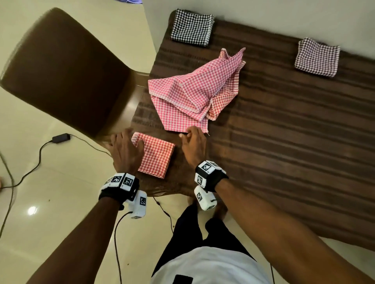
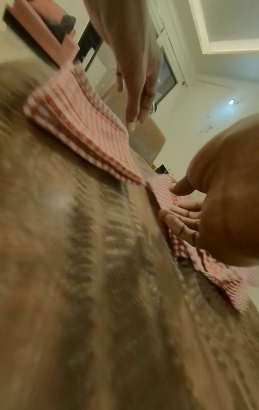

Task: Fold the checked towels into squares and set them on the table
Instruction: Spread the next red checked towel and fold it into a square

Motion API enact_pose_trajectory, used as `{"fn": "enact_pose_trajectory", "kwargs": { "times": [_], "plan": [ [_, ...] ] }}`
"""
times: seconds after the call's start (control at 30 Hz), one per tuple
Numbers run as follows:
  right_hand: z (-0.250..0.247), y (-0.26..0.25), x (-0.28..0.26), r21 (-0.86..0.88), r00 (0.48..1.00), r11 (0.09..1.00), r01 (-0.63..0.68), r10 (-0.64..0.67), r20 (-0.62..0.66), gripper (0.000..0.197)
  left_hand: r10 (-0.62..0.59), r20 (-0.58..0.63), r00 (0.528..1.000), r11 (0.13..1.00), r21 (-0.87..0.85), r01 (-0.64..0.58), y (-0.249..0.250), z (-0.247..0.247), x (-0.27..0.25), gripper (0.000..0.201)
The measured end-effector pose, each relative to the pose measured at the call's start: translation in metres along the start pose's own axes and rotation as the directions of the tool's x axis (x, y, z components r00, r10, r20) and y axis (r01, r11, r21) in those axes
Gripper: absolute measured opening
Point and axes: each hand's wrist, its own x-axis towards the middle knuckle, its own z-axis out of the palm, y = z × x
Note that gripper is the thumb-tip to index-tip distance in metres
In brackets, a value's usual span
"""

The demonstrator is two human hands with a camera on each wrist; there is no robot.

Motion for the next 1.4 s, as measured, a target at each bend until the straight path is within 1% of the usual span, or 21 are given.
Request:
{"fn": "enact_pose_trajectory", "kwargs": {
  "times": [0.1,0.17,0.23,0.3,0.4,0.47,0.53,0.6,0.63,0.67,0.73,0.77,0.8,0.83,0.93,0.97,1.07,1.13,1.23,1.33,1.4],
  "plan": [
    [-0.033,0.010,0.033,-0.124,0.986,0.991,0.054,-0.072,-0.152,0.021,0.200,0.053,0.978,0.978,-0.070,-0.197,0.043,0.009,0.021,0.036],
    [-0.055,0.012,0.053,-0.190,0.979,0.979,0.075,-0.108,-0.174,0.021,0.326,0.097,0.940,0.942,-0.122,-0.313,0.073,0.021,0.034,0.037],
    [-0.072,0.011,0.069,-0.235,0.975,0.966,0.108,-0.149,-0.163,0.022,0.401,0.143,0.905,0.911,-0.167,-0.378,0.103,0.035,0.046,0.042],
    [-0.085,0.007,0.081,-0.270,0.974,0.952,0.142,-0.183,-0.131,0.025,0.382,0.169,0.909,0.918,-0.186,-0.351,0.131,0.047,0.055,0.049],
    [-0.096,0.000,0.093,-0.308,0.982,0.938,0.159,-0.184,-0.054,0.032,0.131,0.211,0.969,0.983,-0.155,-0.099,0.164,0.058,0.070,0.061],
    [-0.097,-0.005,0.100,-0.318,0.980,0.930,0.184,-0.197,-0.011,0.034,0.032,0.266,0.963,0.988,-0.151,0.008,0.177,0.063,0.081,0.069],
    [-0.097,-0.012,0.107,-0.336,0.969,0.911,0.241,-0.242,0.038,0.036,0.076,0.320,0.944,0.979,-0.204,-0.010,0.182,0.068,0.091,0.065],
    [-0.098,-0.021,0.115,-0.337,0.955,0.893,0.297,-0.281,0.095,0.043,0.163,0.251,0.954,0.965,-0.240,-0.101,0.182,0.070,0.093,0.050],
    [-0.099,-0.027,0.118,-0.341,0.946,0.882,0.325,-0.300,0.126,0.049,0.255,0.184,0.949,0.947,-0.246,-0.207,0.182,0.068,0.092,0.046],
    [-0.100,-0.032,0.120,-0.359,0.931,0.859,0.364,-0.328,0.160,0.057,0.368,0.118,0.922,0.912,-0.237,-0.334,0.184,0.061,0.088,0.044],
    [-0.106,-0.040,0.127,-0.424,0.881,0.774,0.471,-0.394,0.262,0.071,0.598,0.021,0.801,0.791,-0.177,-0.586,0.188,0.050,0.083,0.043],
    [-0.109,-0.043,0.131,-0.442,0.852,0.730,0.522,-0.416,0.319,0.074,0.675,-0.015,0.738,0.728,-0.152,-0.668,0.190,0.042,0.081,0.042],
    [-0.114,-0.044,0.134,-0.447,0.826,0.698,0.560,-0.431,0.362,0.073,0.706,-0.040,0.707,0.697,-0.140,-0.703,0.190,0.036,0.080,0.041],
    [-0.119,-0.045,0.136,-0.444,0.810,0.681,0.583,-0.443,0.384,0.070,0.704,-0.066,0.707,0.695,-0.141,-0.705,0.191,0.031,0.081,0.040],
    [-0.129,-0.046,0.139,-0.486,0.816,0.655,0.578,-0.468,0.340,0.048,0.611,-0.121,0.783,0.761,-0.182,-0.622,0.191,0.026,0.083,0.028],
    [-0.131,-0.044,0.139,-0.509,0.819,0.643,0.572,-0.485,0.308,0.038,0.598,-0.118,0.793,0.773,-0.178,-0.609,0.192,0.026,0.084,0.022],
    [-0.139,-0.041,0.140,-0.531,0.824,0.647,0.547,-0.527,0.207,0.014,0.628,-0.071,0.775,0.769,-0.097,-0.632,0.193,0.025,0.087,0.013],
    [-0.155,-0.037,0.141,-0.538,0.818,0.658,0.526,-0.566,0.108,0.010,0.619,-0.057,0.783,0.782,-0.053,-0.621,0.188,0.024,0.090,0.015],
    [-0.188,-0.027,0.135,-0.550,0.823,0.702,0.453,-0.566,-0.044,0.009,0.530,-0.061,0.846,0.848,0.004,-0.530,0.180,0.017,0.095,0.015],
    [-0.215,-0.003,0.123,-0.558,0.856,0.765,0.320,-0.487,-0.176,0.012,0.417,-0.020,0.909,0.908,0.063,-0.415,0.181,-0.001,0.104,0.023],
    [-0.232,0.012,0.116,-0.545,0.878,0.803,0.242,-0.420,-0.229,0.012,0.371,-0.025,0.928,0.927,0.077,-0.368,0.185,-0.015,0.110,0.026]
  ]
}}
